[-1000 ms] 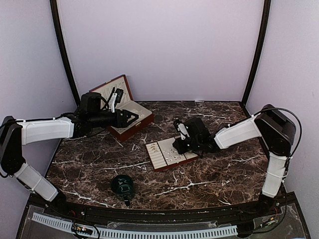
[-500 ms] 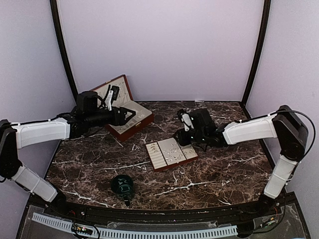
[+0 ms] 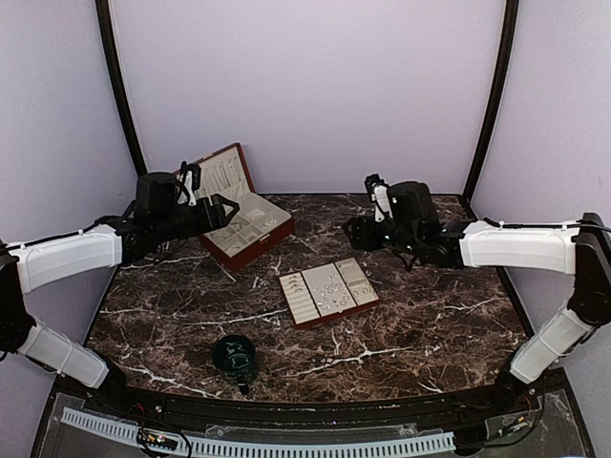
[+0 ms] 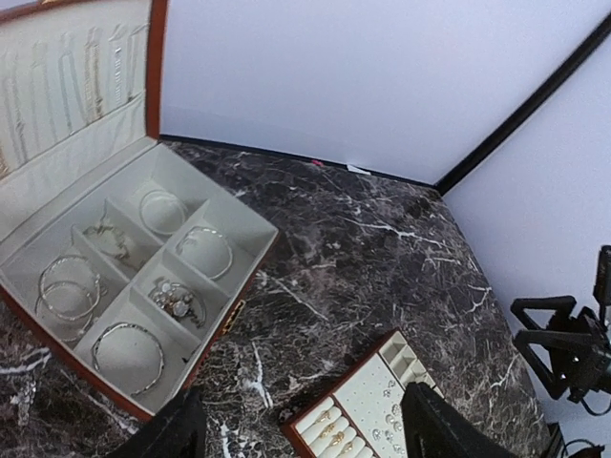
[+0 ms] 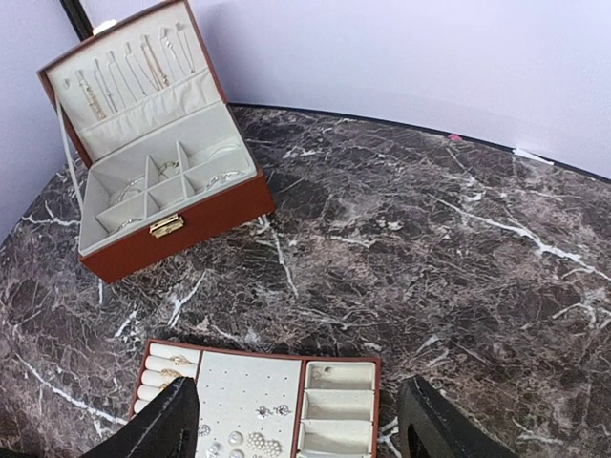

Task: Organize the mixed jewelry
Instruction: Move the jewelry box to the center of the board.

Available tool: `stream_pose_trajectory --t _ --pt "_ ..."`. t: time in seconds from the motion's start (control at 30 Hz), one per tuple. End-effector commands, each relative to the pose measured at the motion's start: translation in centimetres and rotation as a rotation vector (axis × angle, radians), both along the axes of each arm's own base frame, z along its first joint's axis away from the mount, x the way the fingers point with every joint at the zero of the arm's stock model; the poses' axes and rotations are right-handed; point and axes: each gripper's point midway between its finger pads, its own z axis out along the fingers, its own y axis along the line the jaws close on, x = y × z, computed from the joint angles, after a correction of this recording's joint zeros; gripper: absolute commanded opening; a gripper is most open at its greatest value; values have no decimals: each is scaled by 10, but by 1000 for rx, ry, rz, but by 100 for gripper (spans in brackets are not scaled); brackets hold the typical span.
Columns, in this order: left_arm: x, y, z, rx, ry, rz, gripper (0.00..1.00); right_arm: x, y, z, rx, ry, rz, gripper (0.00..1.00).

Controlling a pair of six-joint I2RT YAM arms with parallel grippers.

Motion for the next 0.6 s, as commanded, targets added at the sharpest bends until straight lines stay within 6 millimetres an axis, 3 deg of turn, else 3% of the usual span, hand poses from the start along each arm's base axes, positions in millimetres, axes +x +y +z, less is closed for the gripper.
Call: stream_pose_trajectory --t 0.0,0.23,0.57 --pt "7 31 -36 -69 203 209 73 10 -21 37 11 -74 -86 75" --pt "25 43 -92 -153 417 369 73 8 -29 47 33 -83 -101 79" --pt "49 60 -124 -57 492 521 74 4 -25 36 29 -34 -74 79"
